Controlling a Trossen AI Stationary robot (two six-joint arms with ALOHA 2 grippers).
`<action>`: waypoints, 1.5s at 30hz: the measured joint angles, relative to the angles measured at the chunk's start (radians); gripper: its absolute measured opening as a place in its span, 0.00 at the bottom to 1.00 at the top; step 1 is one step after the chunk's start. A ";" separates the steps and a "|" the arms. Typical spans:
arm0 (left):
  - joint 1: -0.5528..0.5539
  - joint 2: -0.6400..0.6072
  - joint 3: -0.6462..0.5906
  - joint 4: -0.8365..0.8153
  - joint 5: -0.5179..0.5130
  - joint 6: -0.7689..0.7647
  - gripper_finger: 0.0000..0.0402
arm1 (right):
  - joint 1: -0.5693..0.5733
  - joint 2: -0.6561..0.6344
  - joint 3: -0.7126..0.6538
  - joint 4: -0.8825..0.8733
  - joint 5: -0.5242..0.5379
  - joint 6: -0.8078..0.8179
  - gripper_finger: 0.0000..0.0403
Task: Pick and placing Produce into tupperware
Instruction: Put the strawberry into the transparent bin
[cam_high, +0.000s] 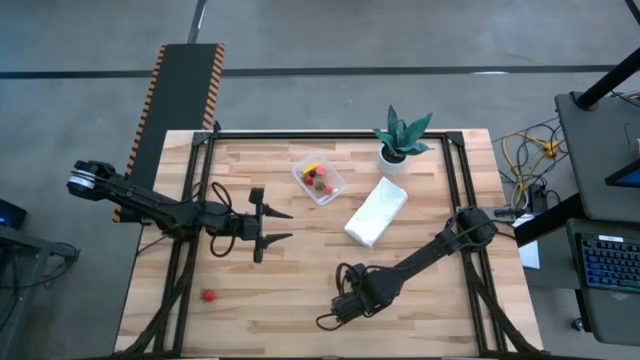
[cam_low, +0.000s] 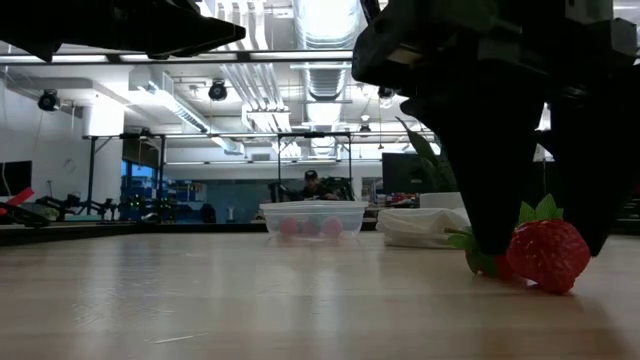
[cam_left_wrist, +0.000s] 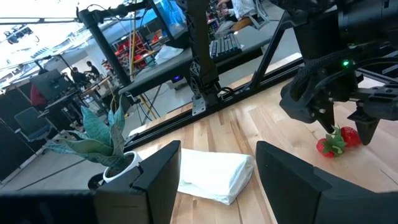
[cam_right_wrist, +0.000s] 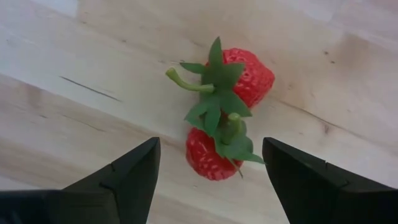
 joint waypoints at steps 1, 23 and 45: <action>0.000 0.000 0.000 0.000 0.000 0.000 0.48 | 0.000 0.000 0.000 0.000 -0.001 0.007 0.68; 0.000 0.000 0.000 0.000 0.000 0.000 0.48 | 0.002 -0.001 -0.012 0.009 -0.001 0.076 0.51; 0.000 0.000 0.000 0.000 0.000 0.000 0.48 | 0.002 -0.002 -0.023 0.037 -0.011 0.084 0.33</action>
